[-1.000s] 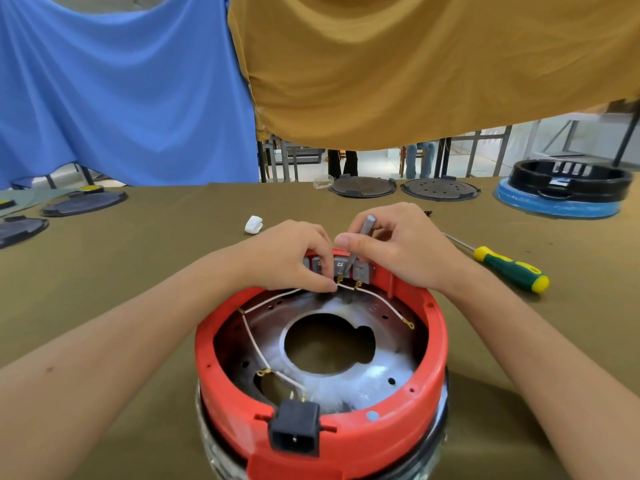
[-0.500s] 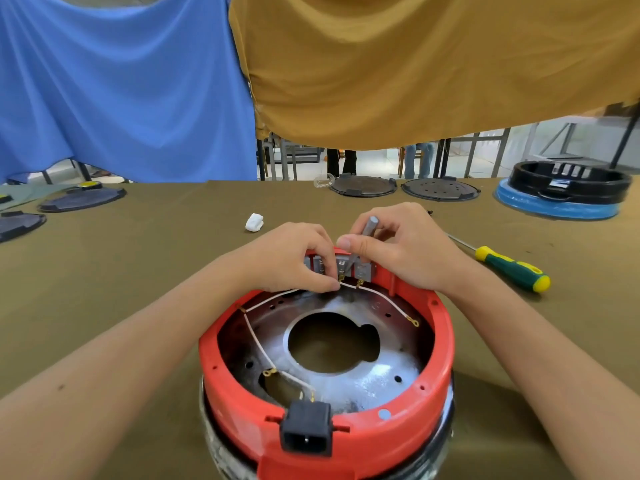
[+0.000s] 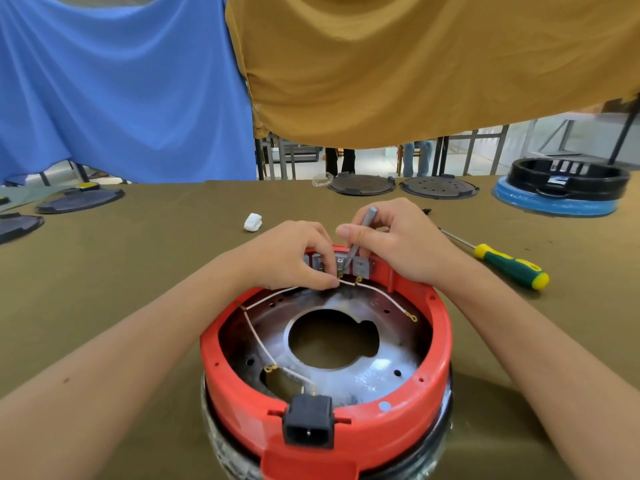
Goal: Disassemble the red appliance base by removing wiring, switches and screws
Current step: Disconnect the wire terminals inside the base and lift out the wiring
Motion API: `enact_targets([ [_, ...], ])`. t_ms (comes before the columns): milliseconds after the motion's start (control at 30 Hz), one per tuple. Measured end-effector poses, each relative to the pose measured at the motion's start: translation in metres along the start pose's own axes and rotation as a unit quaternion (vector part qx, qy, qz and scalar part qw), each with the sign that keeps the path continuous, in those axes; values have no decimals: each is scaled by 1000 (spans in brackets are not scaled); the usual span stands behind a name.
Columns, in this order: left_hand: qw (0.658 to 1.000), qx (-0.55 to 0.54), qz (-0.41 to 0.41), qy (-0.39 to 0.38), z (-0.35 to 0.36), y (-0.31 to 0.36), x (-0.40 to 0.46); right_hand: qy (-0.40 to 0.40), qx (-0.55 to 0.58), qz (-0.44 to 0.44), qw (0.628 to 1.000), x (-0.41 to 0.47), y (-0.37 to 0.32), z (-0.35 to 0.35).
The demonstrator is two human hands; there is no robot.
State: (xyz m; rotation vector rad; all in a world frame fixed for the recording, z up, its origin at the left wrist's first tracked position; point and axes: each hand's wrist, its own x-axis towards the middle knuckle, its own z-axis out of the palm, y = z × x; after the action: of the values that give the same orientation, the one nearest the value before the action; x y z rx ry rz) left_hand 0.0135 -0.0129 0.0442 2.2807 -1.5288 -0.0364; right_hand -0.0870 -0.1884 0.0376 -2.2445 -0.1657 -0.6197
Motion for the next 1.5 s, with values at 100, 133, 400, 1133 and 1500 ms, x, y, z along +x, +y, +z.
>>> enact_targets([
  [100, 1000, 8, 0, 3, 1, 1, 0, 5, 8, 18, 1000, 1, -2, 0],
  [133, 1000, 8, -3, 2, 1, 1, 0, 6, 9, 21, 1000, 2, -3, 1],
  [400, 1000, -3, -10, -11, 0, 2, 0, 18, 4, 39, 999, 3, -4, 3],
  [1133, 1000, 6, -11, -8, 1, 1, 0, 27, 19, 33, 999, 1, -4, 5],
  [1500, 1000, -3, -5, -13, -1, 6, -1, 29, -31, 5, 999, -2, -4, 5],
])
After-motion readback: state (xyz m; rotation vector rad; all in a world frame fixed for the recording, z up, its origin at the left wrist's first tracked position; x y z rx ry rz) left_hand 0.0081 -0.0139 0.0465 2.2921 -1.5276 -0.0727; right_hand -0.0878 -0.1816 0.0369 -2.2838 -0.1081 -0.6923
